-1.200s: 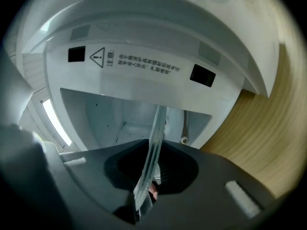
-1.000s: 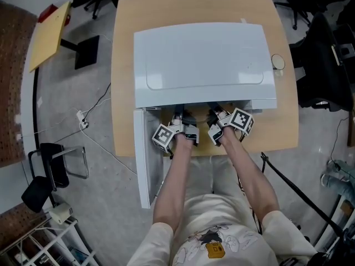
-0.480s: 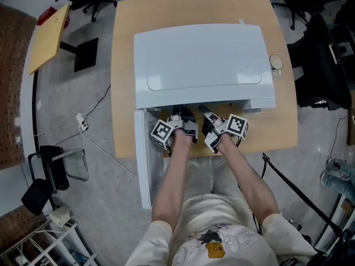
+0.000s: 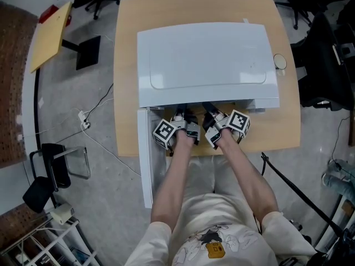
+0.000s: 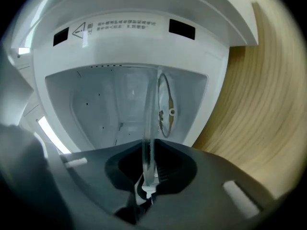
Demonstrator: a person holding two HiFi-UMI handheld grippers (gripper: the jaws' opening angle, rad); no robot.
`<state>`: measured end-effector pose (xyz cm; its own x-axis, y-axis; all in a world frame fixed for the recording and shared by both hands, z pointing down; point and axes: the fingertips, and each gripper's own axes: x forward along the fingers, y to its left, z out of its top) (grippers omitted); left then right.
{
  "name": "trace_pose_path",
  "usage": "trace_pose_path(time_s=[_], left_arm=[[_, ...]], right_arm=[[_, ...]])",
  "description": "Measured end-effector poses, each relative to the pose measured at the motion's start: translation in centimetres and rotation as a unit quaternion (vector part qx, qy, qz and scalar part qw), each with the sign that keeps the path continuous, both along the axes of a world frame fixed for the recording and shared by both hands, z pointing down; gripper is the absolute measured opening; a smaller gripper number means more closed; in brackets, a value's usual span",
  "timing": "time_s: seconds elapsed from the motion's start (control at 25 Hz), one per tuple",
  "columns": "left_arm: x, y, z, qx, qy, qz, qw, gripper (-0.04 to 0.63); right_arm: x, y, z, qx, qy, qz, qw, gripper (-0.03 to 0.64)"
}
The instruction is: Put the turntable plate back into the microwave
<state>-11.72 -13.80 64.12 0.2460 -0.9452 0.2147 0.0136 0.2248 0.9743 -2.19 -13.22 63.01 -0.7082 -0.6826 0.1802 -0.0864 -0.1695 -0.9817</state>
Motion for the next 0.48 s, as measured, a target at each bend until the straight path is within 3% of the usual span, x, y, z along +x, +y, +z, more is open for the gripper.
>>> trace_pose_path(time_s=[0.48], left_arm=[[1.4,0.5,-1.1,0.002,0.005,0.02,0.9998,0.055]], right_arm=[[0.8,-3.4,-0.4,-0.002,0.01,0.045,0.999,0.034]])
